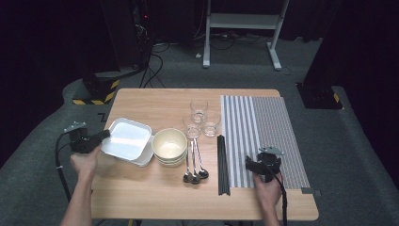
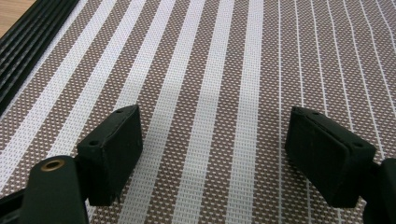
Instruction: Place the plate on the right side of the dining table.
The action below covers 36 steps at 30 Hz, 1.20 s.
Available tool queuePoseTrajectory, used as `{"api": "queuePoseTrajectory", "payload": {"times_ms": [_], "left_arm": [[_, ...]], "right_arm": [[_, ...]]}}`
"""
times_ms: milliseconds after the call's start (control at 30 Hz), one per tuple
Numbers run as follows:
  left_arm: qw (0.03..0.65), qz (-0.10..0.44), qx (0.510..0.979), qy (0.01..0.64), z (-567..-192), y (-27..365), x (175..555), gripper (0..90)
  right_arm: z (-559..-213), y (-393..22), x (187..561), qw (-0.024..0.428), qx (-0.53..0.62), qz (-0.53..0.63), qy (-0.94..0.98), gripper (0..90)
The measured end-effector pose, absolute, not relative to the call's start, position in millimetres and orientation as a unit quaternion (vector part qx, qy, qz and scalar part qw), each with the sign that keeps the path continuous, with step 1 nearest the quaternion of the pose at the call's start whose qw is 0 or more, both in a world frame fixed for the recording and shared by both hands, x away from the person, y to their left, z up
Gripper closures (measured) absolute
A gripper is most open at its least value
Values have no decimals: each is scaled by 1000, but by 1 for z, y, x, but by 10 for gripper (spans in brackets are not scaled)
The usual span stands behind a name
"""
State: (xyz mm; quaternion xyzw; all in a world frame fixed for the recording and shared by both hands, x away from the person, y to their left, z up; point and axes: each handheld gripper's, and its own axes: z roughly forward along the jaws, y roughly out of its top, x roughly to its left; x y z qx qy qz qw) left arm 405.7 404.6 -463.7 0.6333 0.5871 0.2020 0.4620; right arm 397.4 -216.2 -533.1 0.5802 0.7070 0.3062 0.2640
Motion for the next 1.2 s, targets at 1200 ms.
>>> {"api": "queuePoseTrajectory", "payload": {"times_ms": [1200], "left_arm": [[479, 194, 641, 567, -423, 385, 409, 883]], "right_arm": [[-533, -216, 397, 263, 581, 307, 707, 191]]}}
